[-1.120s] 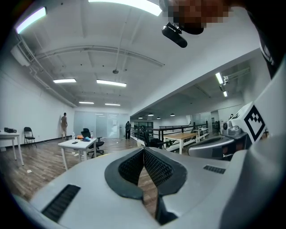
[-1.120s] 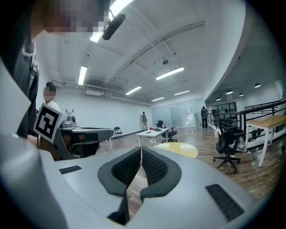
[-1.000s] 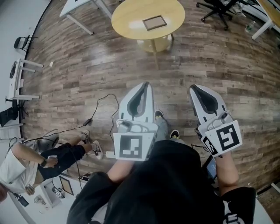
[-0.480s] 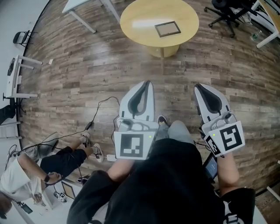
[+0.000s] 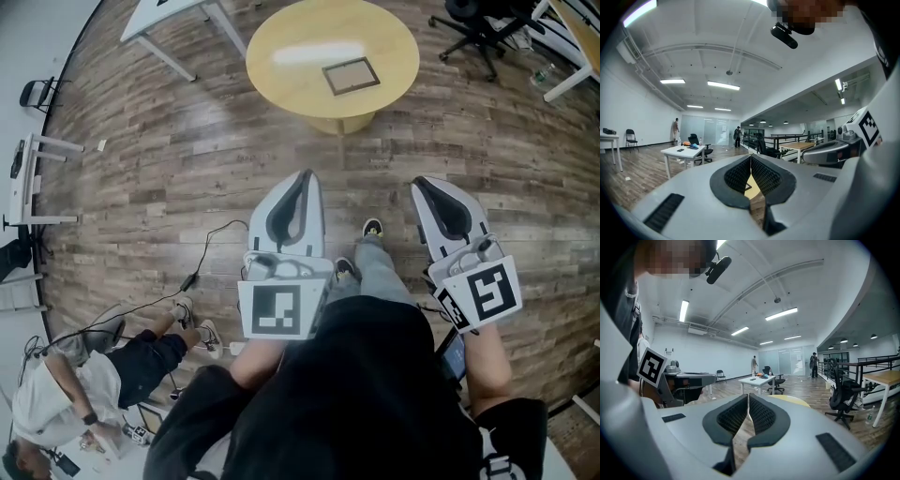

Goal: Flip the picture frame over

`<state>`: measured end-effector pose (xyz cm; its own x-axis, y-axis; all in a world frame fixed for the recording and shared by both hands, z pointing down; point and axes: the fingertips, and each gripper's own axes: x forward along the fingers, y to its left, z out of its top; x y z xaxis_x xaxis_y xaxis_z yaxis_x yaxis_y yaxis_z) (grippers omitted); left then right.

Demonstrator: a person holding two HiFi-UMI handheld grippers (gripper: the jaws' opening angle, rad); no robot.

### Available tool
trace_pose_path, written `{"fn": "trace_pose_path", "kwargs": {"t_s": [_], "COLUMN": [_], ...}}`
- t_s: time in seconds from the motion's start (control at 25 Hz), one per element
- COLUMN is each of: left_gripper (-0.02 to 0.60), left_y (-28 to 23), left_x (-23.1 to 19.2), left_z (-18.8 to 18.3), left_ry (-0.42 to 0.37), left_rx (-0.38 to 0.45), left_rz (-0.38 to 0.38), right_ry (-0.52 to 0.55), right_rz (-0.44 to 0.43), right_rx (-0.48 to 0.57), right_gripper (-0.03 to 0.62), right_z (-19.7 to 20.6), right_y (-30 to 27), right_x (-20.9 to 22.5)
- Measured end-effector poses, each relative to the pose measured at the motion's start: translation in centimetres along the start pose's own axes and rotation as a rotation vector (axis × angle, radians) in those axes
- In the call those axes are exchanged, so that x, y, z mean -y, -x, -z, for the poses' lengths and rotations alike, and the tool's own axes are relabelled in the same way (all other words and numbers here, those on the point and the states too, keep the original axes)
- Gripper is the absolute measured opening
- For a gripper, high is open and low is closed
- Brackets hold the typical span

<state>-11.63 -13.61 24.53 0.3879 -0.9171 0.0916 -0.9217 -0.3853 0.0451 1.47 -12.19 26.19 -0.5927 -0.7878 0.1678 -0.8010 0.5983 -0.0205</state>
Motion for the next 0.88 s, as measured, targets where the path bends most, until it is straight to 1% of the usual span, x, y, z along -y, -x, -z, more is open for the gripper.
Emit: {"fn": "trace_pose_path", "kwargs": {"t_s": [0.12,0.28,0.4,0.52,0.68,0.8,0.88], "left_gripper": [0.023,0.023,0.023,0.023,0.023,0.023,0.023], "left_y": [-2.8,-7.1,-10.9,-13.9,-16.4,-17.8,-18.6], "left_x": [0.1,0.7,1.5,2.8,3.3,2.8,2.1], "left_z": [-0.1,-0.2,-0.5,-0.8,-0.9,-1.3,-0.9], "left_ry": [-0.025,-0.021,-0.062,-0.052,-0.078,-0.09,-0.094], "left_rx": [-0.005,-0.019,-0.04,-0.029,-0.03,-0.026,-0.054], "left_rz": [-0.001,-0.008,0.002,-0.003,-0.023,-0.042,-0.058], "right_ry": [-0.005,-0.01,-0.028,-0.05,-0.061,-0.056,-0.06], "right_rz": [-0.013,-0.029,-0.029,-0.029,-0.048,-0.056,-0.061], "right_rx": [0.002,0.012,0.024,0.034,0.038,0.03,0.026], "right_gripper": [0.024,0.025,0.025,0.025,0.024,0.024,0.023], "right_z": [0.0,-0.1,-0.5,-0.1,0.5,0.7,0.8], "right_y": [-1.4,-3.4,-4.9,-5.8,-6.7,-7.7,-8.5], "right_x": [2.3,6.2,9.9,13.2,15.9,17.2,17.9]}}
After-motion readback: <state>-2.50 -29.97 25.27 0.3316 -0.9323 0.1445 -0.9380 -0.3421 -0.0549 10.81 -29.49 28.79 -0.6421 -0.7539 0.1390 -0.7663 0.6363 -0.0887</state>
